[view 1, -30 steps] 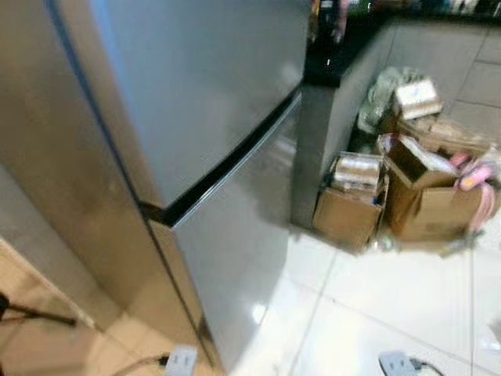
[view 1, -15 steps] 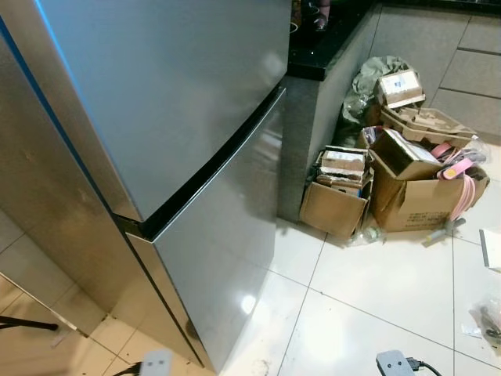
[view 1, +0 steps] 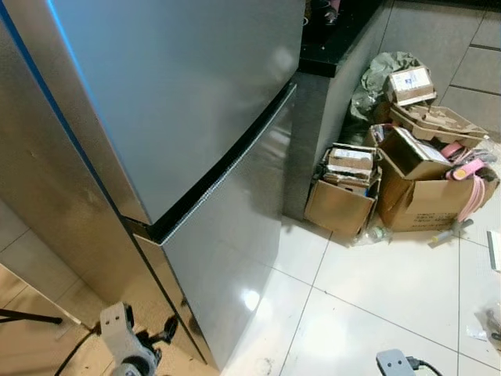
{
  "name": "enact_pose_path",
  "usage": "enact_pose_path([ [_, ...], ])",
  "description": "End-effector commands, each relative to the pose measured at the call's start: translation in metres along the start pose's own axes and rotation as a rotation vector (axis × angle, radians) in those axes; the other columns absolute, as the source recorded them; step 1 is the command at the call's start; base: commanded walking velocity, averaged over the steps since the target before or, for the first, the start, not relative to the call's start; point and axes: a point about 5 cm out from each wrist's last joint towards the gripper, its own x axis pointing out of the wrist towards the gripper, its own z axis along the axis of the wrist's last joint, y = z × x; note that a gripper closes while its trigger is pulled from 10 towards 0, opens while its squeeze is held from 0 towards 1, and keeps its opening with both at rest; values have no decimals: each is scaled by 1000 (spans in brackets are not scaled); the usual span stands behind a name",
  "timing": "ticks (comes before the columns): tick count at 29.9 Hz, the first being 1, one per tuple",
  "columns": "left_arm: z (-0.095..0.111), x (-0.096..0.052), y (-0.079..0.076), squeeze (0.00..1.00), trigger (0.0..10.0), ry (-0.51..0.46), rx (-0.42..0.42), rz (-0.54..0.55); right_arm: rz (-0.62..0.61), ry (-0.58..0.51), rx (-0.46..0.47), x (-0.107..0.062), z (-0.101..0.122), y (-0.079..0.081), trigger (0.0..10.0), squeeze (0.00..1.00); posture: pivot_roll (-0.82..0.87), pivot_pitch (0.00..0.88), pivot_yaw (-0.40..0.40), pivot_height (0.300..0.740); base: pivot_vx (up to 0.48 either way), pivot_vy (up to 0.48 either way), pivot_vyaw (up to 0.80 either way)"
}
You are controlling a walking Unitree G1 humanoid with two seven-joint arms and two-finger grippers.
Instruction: Restocking fridge
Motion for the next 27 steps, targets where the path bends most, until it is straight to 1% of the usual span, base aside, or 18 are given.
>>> enact_pose_path([
  [1, 12, 3, -5, 1000, 10000, -21, 13, -131, -6, 2, 5, -1, -2, -3, 10000, 0, -35, 0, -29, 740, 0, 0, 0],
  [2, 12, 3, -5, 1000, 10000, -21, 13, -131, -6, 2, 5, -1, -2, -3, 10000, 0, -35, 0, -29, 740, 0, 0, 0],
  [3, 15, 4, -8, 1000, 10000, -13, 24, -203, -5, 2, 4, -1, -1, -3, 10000, 0, -35, 0, -30, 740, 0, 0, 0],
  [4, 15, 4, -8, 1000, 10000, -13, 24, -203, -5, 2, 4, -1, -1, -3, 10000, 0, -35, 0, -30, 740, 0, 0, 0],
  [5, 17, 4, -10, 1000, 10000, -7, 31, -250, -4, 2, 4, -1, -2, -3, 10000, 0, -36, 0, -29, 740, 0, 0, 0],
  [6, 17, 4, -10, 1000, 10000, -7, 31, -250, -4, 2, 4, -1, -2, -3, 10000, 0, -36, 0, -29, 740, 0, 0, 0],
  [7, 22, 5, -13, 1000, 10000, -8, 50, -315, -4, 1, 4, -1, -1, -3, 10000, 0, -36, 0, -30, 740, 0, 0, 0],
  [8, 22, 5, -13, 1000, 10000, -8, 50, -315, -4, 1, 4, -1, -1, -3, 10000, 0, -36, 0, -30, 740, 0, 0, 0],
  [10, 31, 8, -22, 1000, 10000, -18, 79, -435, -6, 1, 1, -1, -1, -4, 10000, 0, -38, 0, -33, 740, 0, 0, 0],
  [12, 36, 10, -30, 1000, 10000, -20, 95, -531, -7, 2, 0, -1, -1, -4, 10000, 0, -38, 0, -33, 740, 0, 0, 0],
  [13, 37, 10, -32, 408, 10000, -16, 99, -565, -7, 2, -1, -1, 0, -5, 10000, 0, -38, 0, -33, 740, 0, 0, 0],
  [14, 37, 11, -34, 408, 10000, -9, 113, -590, -8, 2, -1, -1, 0, -5, 10000, 0, -40, 0, -35, 740, 0, 0, 0],
  [15, 37, 11, -36, 0, 10000, -5, 123, -605, -8, 2, -1, -1, 0, -5, 10000, 0, -40, 0, -35, 740, 0, 0, 0],
  [16, 37, 11, -36, 0, 10000, -5, 123, -605, -8, 2, -1, -1, 0, -5, 10000, 0, -40, 0, -35, 740, 0, 0, 0],
  [20, 43, 17, -50, 0, 10000, -15, 175, -688, -11, 1, -2, -2, 0, -7, 10000, 0, -41, 0, -36, 740, 0, 0, 0],
  [22, 46, 19, -55, 0, 10000, -29, 200, -711, -11, 0, -1, -2, 0, -7, 10000, 0, -41, 0, -37, 740, 0, 0, 0],
  [26, 51, 22, -60, 0, 10000, -48, 226, -728, -10, 0, 0, -1, 0, -7, 10000, 0, -40, 0, -36, 740, 0, 0, 0],
  [27, 56, 25, -65, 0, 10000, -68, 253, -737, -8, 0, 1, -1, 0, -6, 10000, 0, -40, 0, -36, 740, 0, 0, 0],
])
